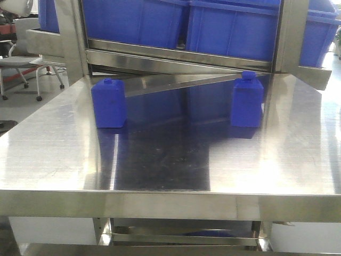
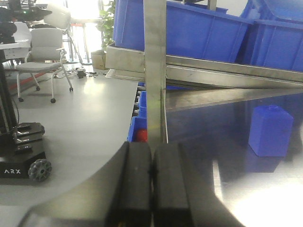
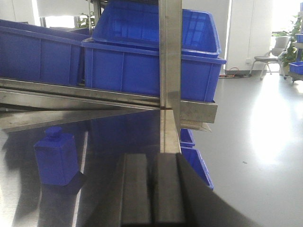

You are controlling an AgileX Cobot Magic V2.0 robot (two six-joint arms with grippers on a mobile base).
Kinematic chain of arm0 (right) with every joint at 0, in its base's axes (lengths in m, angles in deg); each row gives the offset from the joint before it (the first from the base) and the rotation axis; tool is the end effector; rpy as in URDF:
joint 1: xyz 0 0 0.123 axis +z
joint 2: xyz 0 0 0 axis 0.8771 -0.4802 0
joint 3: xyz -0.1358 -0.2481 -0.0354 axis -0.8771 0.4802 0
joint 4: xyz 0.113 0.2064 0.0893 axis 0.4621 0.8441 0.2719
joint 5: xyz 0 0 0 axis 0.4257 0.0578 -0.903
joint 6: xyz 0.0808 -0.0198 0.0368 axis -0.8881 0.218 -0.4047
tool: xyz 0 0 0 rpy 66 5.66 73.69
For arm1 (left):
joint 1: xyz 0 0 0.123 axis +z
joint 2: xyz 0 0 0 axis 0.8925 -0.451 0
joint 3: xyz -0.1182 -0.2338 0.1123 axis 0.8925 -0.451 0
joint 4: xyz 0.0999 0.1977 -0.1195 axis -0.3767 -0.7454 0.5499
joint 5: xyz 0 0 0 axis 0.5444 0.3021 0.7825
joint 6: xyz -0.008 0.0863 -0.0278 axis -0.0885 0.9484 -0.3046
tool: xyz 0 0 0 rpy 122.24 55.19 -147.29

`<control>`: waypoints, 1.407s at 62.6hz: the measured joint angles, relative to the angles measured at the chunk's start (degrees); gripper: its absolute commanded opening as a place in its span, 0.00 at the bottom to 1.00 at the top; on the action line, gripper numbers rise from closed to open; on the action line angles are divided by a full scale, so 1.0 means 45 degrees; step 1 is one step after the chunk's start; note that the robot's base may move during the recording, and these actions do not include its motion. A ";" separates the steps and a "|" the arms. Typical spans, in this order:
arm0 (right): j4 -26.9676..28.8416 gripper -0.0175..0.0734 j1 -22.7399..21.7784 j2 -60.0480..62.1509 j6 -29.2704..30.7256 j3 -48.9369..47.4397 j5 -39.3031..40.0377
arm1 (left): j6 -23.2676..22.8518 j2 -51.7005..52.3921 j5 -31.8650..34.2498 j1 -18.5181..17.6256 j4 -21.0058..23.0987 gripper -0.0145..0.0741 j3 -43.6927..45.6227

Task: Pick and sort blue part to right shelf

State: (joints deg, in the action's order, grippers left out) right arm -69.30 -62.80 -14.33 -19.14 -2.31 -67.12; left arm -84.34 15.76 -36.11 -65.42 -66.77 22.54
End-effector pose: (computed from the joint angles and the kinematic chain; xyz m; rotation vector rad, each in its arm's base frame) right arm 0.0562 -0.0016 0.2081 0.0744 1.4471 0.0405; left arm 0.0562 -0.0024 0.2058 0.0134 1.5434 -0.0524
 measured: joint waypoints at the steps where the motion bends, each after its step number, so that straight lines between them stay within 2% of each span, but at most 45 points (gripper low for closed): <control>1: 0.0000 0.25 0.0000 0.0000 0.0000 0.0000 0.0000 | 0.0000 0.0000 0.0000 0.0000 0.0000 0.32 0.0000; 38: 0.0000 0.25 0.0000 0.0000 0.0000 0.0000 0.0019 | 0.0000 0.0000 0.0000 0.0000 0.0000 0.32 0.0000; 51: 0.0000 0.25 0.0000 0.0000 0.0000 -0.0077 -0.0628 | 0.0000 0.0000 0.0000 0.0000 0.0000 0.32 0.0000; 65: 0.0000 0.25 0.0000 -0.0132 0.0000 -0.1668 -0.2913 | 0.0000 0.0000 0.0000 0.0000 0.0000 0.32 0.0000; 78: -0.0106 0.25 0.0223 -0.1415 -0.0026 -0.3139 -0.3384 | 0.0000 0.0000 0.0000 0.0000 0.0000 0.32 0.0000; 88: -0.0407 0.25 0.1081 -0.2711 -0.0026 -0.4247 -0.3471 | 0.0000 0.0000 0.0000 0.0000 0.0000 0.32 0.0000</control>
State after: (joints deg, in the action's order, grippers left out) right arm -71.13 -57.94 -26.53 -19.26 -21.42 -82.74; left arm -84.34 15.76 -36.11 -65.42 -66.77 22.54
